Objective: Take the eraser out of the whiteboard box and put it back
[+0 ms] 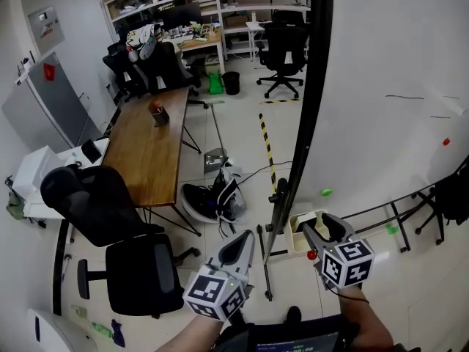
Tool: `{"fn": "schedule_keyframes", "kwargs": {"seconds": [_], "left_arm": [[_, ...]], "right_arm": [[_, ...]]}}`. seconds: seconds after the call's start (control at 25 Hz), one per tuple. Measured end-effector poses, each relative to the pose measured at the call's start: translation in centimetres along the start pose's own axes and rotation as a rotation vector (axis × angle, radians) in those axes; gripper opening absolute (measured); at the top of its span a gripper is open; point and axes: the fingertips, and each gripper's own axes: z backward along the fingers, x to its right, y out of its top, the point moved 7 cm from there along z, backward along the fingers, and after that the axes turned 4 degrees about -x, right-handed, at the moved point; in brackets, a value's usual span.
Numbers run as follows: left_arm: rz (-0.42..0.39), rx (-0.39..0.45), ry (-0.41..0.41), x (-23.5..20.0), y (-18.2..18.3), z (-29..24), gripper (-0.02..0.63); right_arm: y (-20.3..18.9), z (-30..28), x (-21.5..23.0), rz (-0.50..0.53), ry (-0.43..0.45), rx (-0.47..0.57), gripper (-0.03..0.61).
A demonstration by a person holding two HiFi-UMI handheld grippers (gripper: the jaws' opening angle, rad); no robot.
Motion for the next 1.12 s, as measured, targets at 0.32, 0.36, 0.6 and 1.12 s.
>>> {"fn": "schedule_keyframes", "kwargs": {"seconds": [0.32,0.36,0.6,1.12], "left_arm": [[0.011,-0.082,0.034,-2.0,-3.6,-2.1,0.030],[0.014,-0.091,0.033,-2.1,-4.0,-2.3,0.029],[0.029,-0.103,0.036,-2.7,-4.6,-1.9,0.030],[0.037,-0.104,0.033,-2.9,-4.5,-2.0,0.029]], "right_arm": [[-2.1,-3.2,0.7,0.004,-0.050,-0.081,0.265],[-2.3,-3.5,0.8,0.004,-0.056,-0.089,0.271],[-3.1,-4.9,0.8,0.015,-0.087,-0.139,0.279],[-3.0,-6.4,0.8,0.039,-0.123,-0.189,0.279]]}}
